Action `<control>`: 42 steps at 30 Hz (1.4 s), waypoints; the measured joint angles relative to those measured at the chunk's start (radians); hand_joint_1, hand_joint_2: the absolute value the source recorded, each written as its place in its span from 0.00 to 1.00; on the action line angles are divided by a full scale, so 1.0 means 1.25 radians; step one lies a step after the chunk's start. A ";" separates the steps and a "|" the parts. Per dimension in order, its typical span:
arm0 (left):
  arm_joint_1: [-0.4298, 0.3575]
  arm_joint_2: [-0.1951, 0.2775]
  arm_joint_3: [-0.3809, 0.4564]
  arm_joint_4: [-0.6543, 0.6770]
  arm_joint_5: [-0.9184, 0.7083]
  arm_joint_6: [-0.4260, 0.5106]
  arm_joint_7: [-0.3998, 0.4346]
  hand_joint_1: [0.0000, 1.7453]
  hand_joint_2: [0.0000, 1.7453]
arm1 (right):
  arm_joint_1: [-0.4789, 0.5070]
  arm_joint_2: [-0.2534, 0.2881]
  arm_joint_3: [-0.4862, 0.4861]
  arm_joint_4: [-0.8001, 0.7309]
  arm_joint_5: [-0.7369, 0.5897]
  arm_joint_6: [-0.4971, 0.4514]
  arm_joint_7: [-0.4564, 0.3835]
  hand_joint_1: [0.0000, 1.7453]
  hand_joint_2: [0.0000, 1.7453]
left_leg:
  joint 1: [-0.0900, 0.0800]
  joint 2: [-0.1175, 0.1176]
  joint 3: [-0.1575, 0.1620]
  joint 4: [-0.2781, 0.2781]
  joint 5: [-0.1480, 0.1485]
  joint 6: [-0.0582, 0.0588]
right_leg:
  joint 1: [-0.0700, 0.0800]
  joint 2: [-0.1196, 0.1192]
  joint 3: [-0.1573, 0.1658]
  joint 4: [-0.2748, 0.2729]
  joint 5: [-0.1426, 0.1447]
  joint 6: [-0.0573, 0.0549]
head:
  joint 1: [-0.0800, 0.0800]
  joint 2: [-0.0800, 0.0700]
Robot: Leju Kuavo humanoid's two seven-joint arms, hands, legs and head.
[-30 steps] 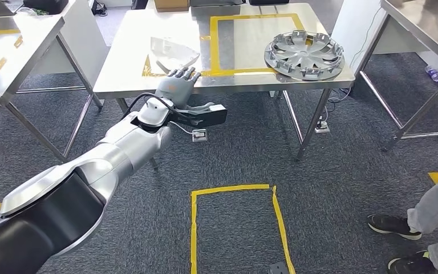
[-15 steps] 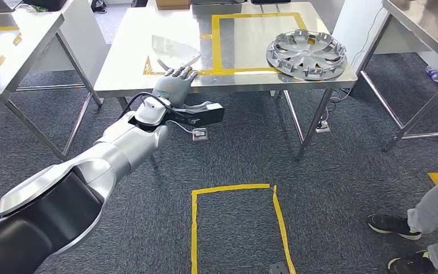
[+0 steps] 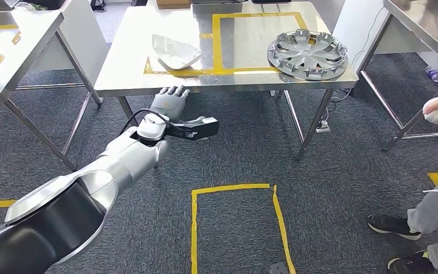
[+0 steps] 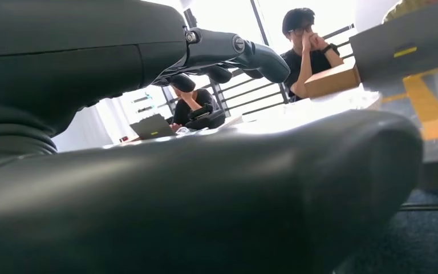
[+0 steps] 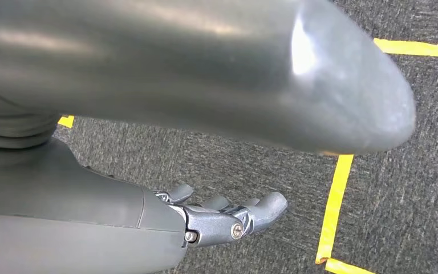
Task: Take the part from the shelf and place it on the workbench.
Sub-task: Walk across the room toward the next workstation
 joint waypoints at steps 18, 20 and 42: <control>0.189 0.062 0.051 0.012 0.022 0.049 0.035 0.00 0.00 | 0.009 0.001 0.000 0.000 0.025 0.005 0.009 0.00 0.00 | 0.000 0.000 -0.001 0.000 -0.001 0.000 | 0.000 0.000 -0.001 0.000 -0.001 0.001 | 0.000 0.000; 0.205 0.066 0.063 0.012 0.027 0.052 0.035 0.00 0.00 | 0.008 0.001 0.000 0.000 0.025 0.005 0.010 0.00 0.00 | 0.000 0.000 -0.001 0.000 -0.002 0.001 | 0.000 0.000 -0.001 0.000 -0.001 0.001 | 0.000 0.000; 0.368 0.080 0.189 0.018 0.112 0.076 0.031 0.00 0.00 | 0.013 -0.004 0.000 0.000 -0.001 0.003 0.011 0.00 0.00 | 0.025 -0.069 -0.021 0.013 0.004 -0.033 | -0.016 0.026 0.010 0.027 -0.033 0.004 | 0.001 0.000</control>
